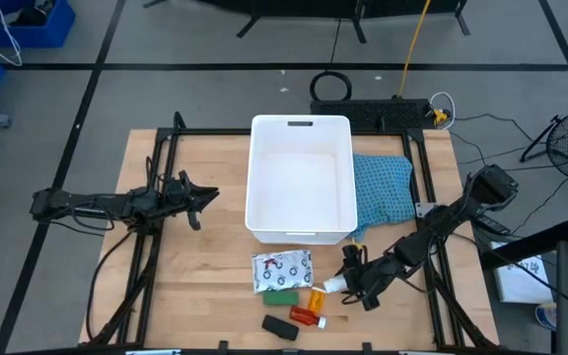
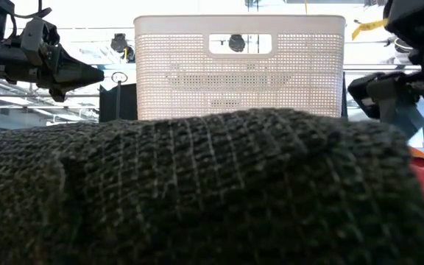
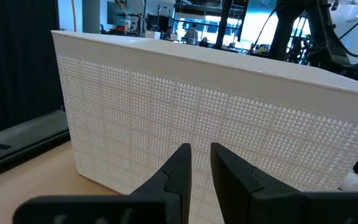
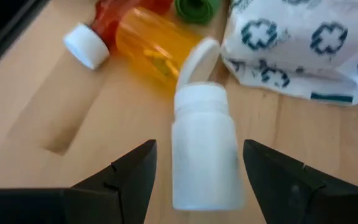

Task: Pick & place medical supplies in basket/bin
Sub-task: Put the white pill bottle into the white bin

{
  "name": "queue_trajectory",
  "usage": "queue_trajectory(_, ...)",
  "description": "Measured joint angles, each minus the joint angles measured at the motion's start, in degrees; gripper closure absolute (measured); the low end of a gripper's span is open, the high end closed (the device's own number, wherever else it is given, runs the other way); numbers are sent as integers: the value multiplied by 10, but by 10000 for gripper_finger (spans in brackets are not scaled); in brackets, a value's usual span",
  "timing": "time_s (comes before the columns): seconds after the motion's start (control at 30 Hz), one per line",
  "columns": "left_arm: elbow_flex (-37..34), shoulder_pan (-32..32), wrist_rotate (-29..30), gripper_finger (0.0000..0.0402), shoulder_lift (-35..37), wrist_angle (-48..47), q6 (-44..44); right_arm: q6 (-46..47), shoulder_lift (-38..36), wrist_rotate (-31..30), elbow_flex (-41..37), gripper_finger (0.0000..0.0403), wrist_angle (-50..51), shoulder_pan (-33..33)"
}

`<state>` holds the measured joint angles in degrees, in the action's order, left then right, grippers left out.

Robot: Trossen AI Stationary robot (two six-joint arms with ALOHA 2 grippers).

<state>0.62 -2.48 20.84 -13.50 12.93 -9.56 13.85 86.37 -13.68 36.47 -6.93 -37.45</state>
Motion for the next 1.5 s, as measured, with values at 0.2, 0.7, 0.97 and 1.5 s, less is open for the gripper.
queue_trajectory(0.2,0,0,0,339,0,-11,-2,-16,18,-13,-12,170,-22,0)
queue_trajectory(0.7,0,0,0,339,0,-13,-14,3,78,-10,-12,221,-96,5)
queue_trajectory(0.97,0,0,0,339,0,-12,-12,-18,7,4,-12,235,-100,8)
queue_trajectory(1.5,0,0,2,339,0,-11,-10,-178,-420,-25,-11,239,45,33)
